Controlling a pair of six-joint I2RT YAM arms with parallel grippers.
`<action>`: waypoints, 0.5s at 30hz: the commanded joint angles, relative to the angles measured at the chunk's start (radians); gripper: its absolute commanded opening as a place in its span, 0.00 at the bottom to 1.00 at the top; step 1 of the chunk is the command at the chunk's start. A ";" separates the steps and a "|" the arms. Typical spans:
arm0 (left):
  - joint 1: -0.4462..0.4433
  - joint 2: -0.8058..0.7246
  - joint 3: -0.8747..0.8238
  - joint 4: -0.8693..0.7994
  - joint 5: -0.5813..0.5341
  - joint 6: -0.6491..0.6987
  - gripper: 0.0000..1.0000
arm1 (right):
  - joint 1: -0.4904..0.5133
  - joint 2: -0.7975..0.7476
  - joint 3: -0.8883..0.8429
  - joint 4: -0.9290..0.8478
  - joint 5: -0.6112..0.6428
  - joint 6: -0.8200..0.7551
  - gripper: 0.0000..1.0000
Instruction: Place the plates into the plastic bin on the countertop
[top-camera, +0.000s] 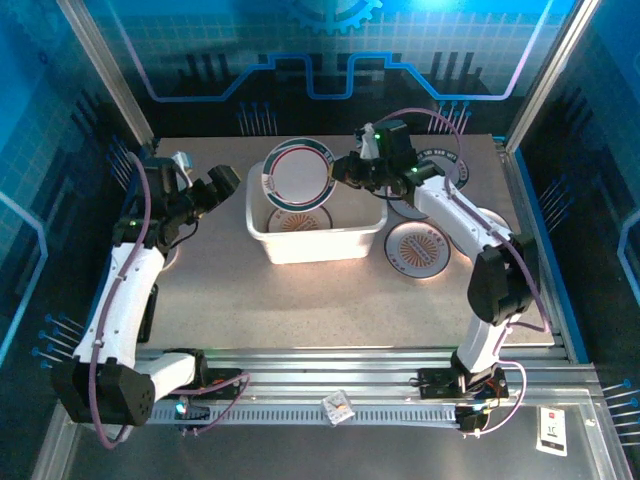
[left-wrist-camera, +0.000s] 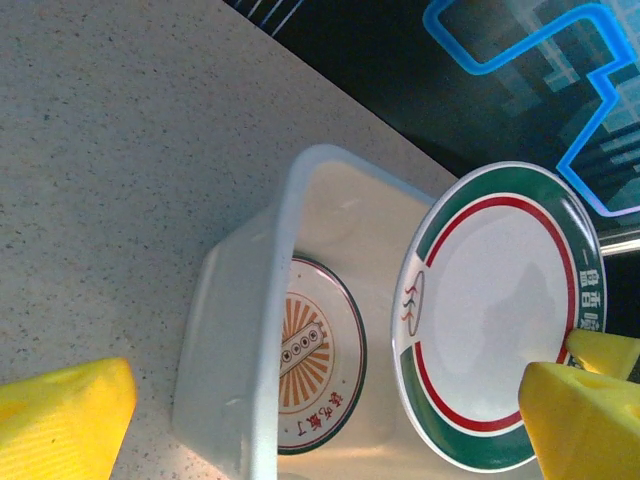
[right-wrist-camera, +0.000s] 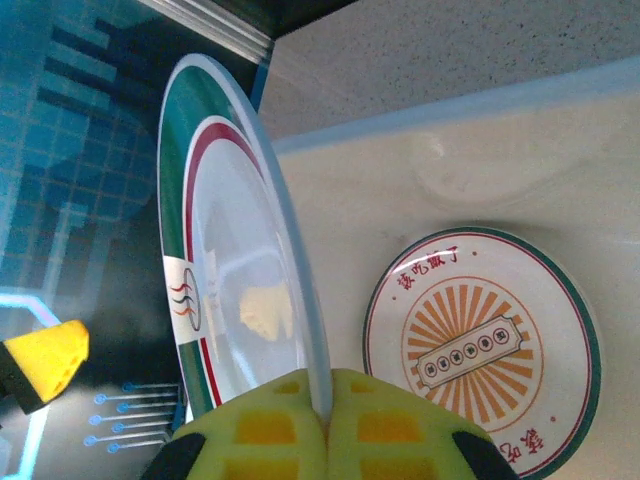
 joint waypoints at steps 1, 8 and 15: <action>0.016 -0.032 -0.027 -0.025 0.027 0.022 0.99 | -0.002 0.038 0.078 -0.105 -0.053 -0.083 0.00; 0.026 -0.036 -0.051 -0.024 0.044 0.015 0.99 | 0.009 0.068 0.072 -0.184 -0.026 -0.132 0.00; 0.026 -0.035 -0.074 -0.006 0.069 -0.010 0.99 | 0.026 0.122 0.079 -0.228 -0.023 -0.170 0.00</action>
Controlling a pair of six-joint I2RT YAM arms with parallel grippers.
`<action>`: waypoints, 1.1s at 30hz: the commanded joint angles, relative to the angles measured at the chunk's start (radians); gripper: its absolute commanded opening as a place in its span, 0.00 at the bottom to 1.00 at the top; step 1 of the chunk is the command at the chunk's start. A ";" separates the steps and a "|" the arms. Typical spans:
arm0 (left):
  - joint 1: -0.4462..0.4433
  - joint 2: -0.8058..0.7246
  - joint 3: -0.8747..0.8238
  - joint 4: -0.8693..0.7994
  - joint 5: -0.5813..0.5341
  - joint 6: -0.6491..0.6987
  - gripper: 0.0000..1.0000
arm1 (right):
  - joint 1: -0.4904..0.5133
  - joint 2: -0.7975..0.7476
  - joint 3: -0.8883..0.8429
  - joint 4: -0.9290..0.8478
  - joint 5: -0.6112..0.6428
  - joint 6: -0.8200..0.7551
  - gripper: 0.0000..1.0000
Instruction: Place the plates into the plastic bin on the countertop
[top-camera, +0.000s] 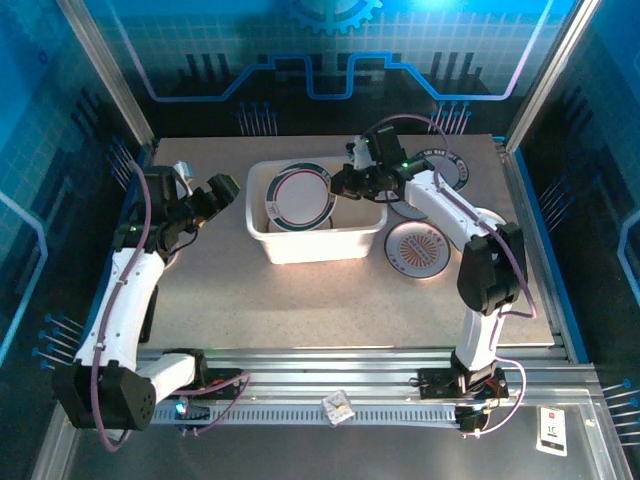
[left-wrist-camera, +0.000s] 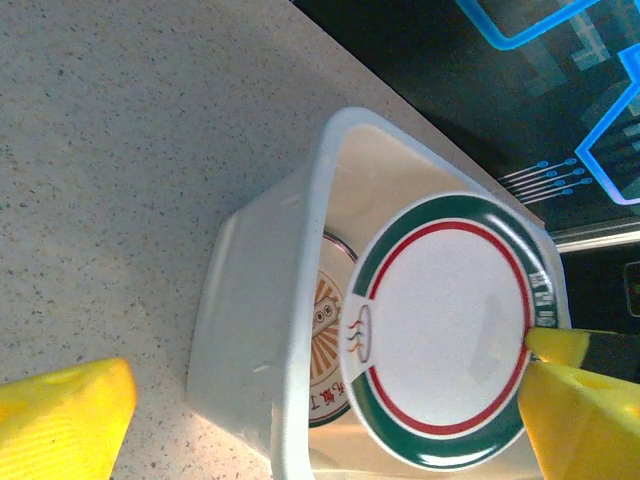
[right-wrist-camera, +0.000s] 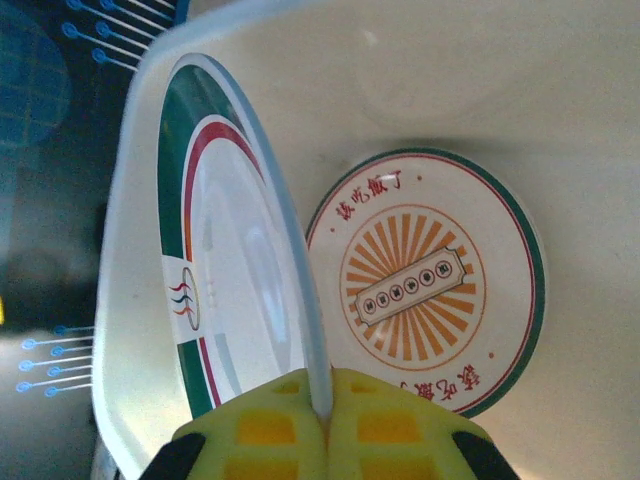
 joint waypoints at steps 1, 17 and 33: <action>0.010 -0.016 -0.021 0.008 0.036 -0.006 0.99 | 0.018 0.043 0.024 -0.037 -0.012 -0.039 0.00; 0.010 -0.028 -0.067 0.011 0.059 -0.021 0.99 | 0.037 0.186 0.076 -0.103 -0.027 -0.049 0.00; 0.010 -0.030 -0.092 0.011 0.070 -0.027 0.99 | 0.048 0.248 0.120 -0.146 0.019 -0.066 0.09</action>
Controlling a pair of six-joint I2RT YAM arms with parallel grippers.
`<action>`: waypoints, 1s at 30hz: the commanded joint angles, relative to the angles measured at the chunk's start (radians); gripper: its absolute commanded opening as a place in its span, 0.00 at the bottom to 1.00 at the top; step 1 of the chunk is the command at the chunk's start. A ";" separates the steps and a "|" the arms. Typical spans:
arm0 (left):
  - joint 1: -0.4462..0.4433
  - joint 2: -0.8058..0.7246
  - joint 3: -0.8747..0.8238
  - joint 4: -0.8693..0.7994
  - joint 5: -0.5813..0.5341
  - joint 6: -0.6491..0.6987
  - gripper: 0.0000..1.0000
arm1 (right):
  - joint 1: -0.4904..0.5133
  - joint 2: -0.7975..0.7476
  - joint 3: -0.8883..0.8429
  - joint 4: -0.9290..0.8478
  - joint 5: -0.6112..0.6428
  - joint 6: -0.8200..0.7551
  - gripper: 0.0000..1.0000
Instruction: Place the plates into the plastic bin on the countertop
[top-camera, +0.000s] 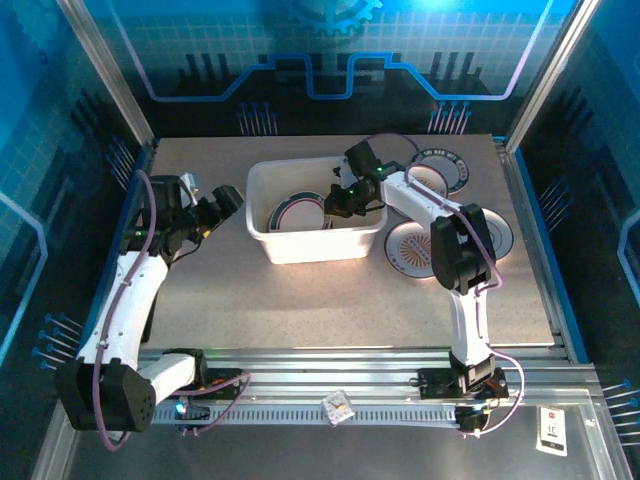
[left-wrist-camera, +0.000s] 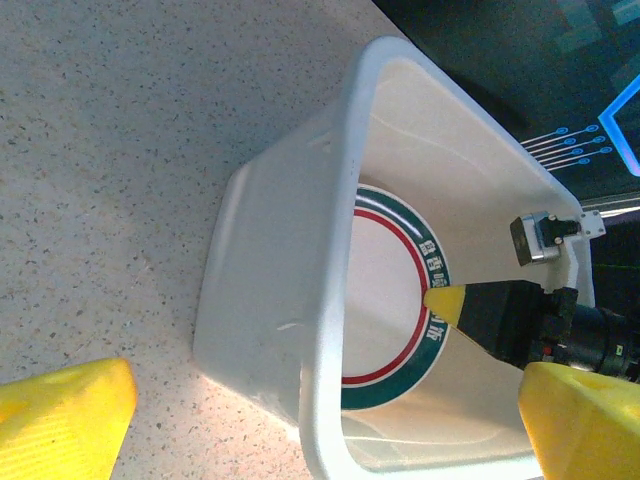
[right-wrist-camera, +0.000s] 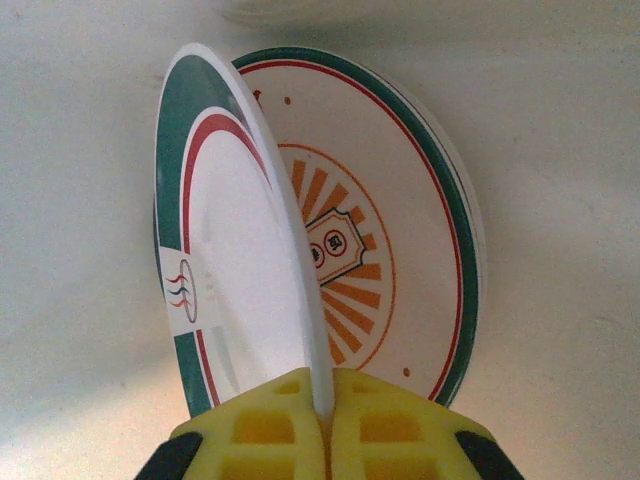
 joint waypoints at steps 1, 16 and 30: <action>0.010 -0.023 -0.018 0.008 0.027 -0.020 0.99 | 0.021 0.012 0.033 -0.049 -0.016 -0.019 0.10; 0.010 -0.048 -0.037 0.003 0.035 -0.026 0.99 | 0.027 -0.029 0.021 -0.020 0.036 0.019 0.50; 0.010 -0.084 -0.044 0.003 0.052 -0.035 0.99 | 0.040 -0.199 -0.038 0.023 0.147 0.032 0.74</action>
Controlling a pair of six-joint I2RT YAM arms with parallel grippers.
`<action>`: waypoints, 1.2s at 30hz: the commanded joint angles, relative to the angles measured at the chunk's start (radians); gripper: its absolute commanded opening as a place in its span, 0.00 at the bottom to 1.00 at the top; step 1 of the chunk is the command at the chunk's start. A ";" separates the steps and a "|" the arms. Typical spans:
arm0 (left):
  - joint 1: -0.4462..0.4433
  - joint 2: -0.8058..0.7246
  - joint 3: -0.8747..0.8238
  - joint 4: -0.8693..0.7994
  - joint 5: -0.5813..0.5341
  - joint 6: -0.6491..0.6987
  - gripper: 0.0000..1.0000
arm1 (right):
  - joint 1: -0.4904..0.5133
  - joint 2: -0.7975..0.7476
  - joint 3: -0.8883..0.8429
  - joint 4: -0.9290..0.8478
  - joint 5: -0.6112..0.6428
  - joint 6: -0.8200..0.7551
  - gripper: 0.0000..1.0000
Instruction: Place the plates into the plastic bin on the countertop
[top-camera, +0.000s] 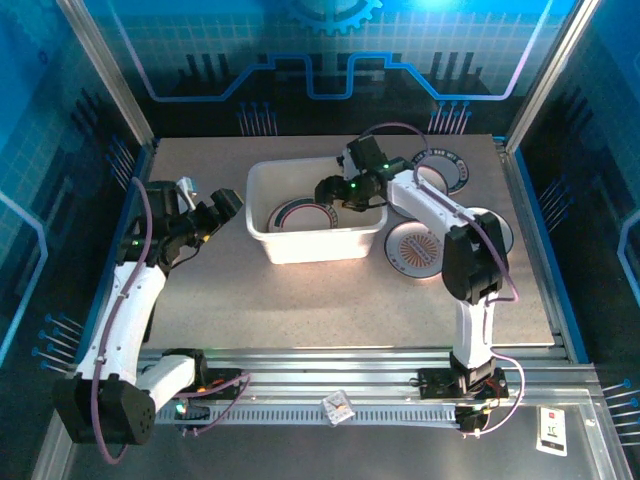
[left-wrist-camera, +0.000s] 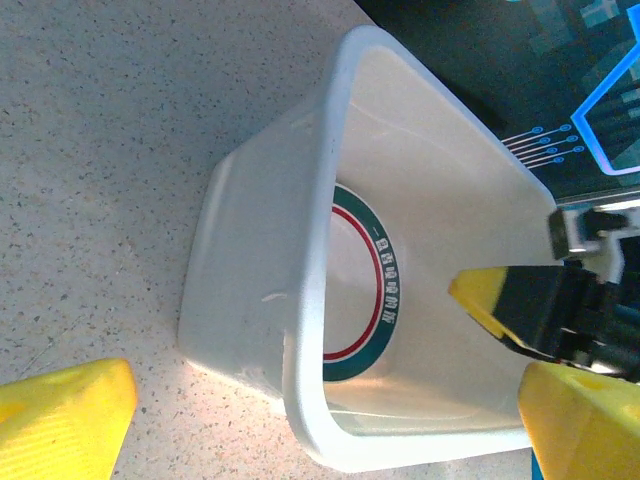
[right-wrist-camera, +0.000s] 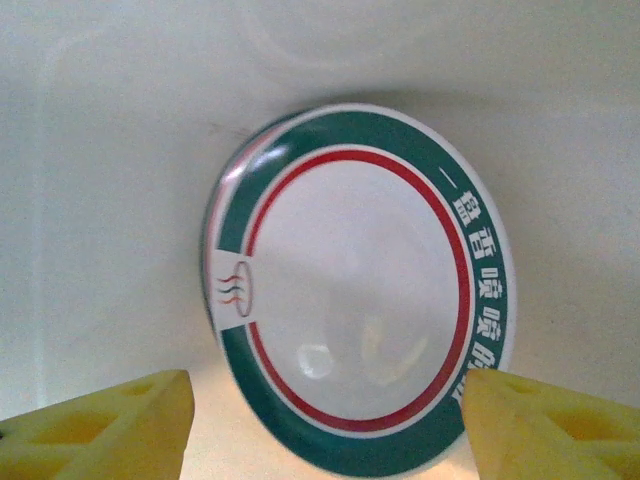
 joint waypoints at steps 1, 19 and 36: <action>0.010 -0.019 -0.013 0.006 0.028 -0.011 0.99 | 0.022 -0.075 -0.015 0.013 0.051 -0.012 0.75; 0.010 -0.023 -0.018 -0.002 0.037 -0.020 0.99 | 0.030 -0.083 -0.032 0.013 0.037 -0.047 0.81; -0.002 -0.015 -0.027 0.005 0.098 -0.022 0.99 | 0.003 -0.299 -0.105 -0.003 0.185 -0.101 0.81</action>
